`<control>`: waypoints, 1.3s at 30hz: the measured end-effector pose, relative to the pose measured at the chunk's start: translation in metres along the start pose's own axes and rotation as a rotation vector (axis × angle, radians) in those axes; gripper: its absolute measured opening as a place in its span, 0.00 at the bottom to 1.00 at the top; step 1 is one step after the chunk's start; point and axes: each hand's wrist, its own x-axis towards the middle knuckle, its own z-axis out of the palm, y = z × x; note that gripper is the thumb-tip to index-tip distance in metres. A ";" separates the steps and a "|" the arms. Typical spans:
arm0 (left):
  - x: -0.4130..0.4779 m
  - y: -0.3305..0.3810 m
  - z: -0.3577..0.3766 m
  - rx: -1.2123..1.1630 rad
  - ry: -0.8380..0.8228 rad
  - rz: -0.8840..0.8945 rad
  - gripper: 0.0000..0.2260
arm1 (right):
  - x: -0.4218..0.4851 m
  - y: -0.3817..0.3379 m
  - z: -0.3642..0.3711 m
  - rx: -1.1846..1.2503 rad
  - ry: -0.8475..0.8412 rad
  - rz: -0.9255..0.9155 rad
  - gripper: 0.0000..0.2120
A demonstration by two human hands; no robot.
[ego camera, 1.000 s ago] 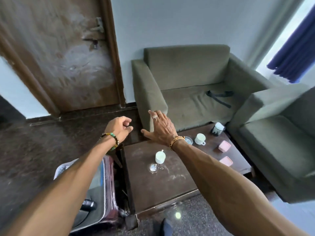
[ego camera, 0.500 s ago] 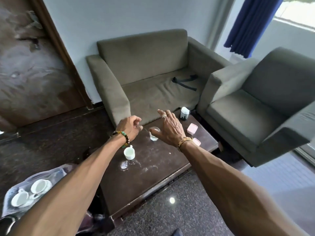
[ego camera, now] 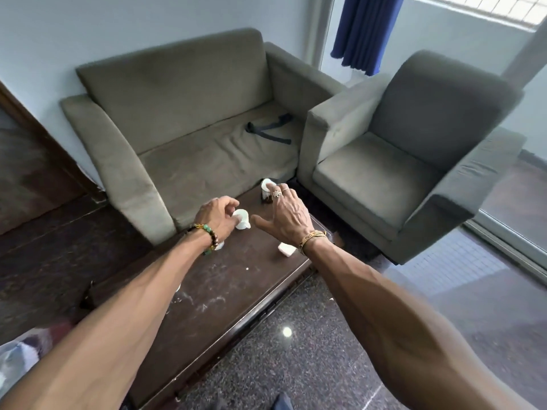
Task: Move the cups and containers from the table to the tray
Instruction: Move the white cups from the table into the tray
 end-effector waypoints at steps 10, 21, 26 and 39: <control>0.078 0.015 0.057 0.013 -0.128 0.001 0.16 | 0.038 0.060 0.020 -0.018 -0.077 0.092 0.41; 0.175 0.025 0.049 -0.014 -0.090 -0.033 0.15 | 0.130 0.101 0.023 0.004 -0.038 0.155 0.42; 0.198 -0.007 0.073 -0.028 -0.085 -0.134 0.15 | 0.158 0.118 0.052 0.034 -0.093 0.146 0.42; 0.216 -0.099 0.196 -0.099 -0.112 -0.492 0.19 | 0.191 0.176 0.208 0.001 -0.474 -0.012 0.43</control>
